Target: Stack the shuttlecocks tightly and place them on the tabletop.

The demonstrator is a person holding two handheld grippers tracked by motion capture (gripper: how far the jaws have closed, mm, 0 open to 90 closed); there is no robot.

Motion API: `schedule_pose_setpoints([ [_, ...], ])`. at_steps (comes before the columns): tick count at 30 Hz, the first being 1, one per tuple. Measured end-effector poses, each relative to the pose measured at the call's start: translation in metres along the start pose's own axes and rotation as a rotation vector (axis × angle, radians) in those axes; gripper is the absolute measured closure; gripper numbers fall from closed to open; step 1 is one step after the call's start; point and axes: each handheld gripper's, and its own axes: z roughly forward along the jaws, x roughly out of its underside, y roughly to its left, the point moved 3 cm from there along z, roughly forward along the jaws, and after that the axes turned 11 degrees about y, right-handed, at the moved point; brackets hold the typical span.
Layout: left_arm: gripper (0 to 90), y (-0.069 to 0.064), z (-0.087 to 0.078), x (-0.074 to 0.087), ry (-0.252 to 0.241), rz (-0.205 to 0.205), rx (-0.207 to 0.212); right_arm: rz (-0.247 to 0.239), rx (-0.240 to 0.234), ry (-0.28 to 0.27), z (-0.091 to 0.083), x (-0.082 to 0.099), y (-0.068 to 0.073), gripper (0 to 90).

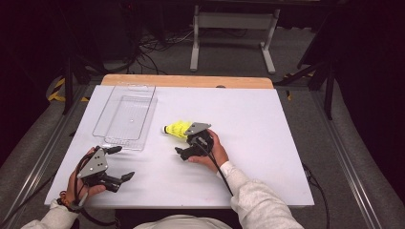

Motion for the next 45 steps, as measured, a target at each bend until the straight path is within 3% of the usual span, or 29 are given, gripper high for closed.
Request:
schedule_pose_setpoints([
  [6,4.9,0.0,-0.001,0.001,-0.004,0.0,0.0,0.0,-0.006,0.001,0.01,-0.011,0.005,20.1],
  [13,4.9,0.0,-0.001,0.001,-0.001,0.0,0.002,0.008,-0.015,-0.005,0.017,-0.019,0.007,18.8],
  [19,4.9,0.0,0.0,0.001,0.004,0.001,0.005,0.018,0.002,0.004,0.021,-0.023,0.005,20.9],
  [33,4.9,0.0,0.0,0.001,0.005,0.0,0.008,0.144,0.149,-0.034,0.026,-0.034,-0.007,62.8],
  [39,4.9,0.0,0.0,0.002,0.003,-0.001,0.006,0.126,0.187,-0.007,0.031,-0.04,-0.01,81.9],
  [45,4.9,0.0,-0.001,0.002,0.003,0.0,0.008,0.114,0.194,-0.017,0.031,-0.043,-0.011,85.1],
])
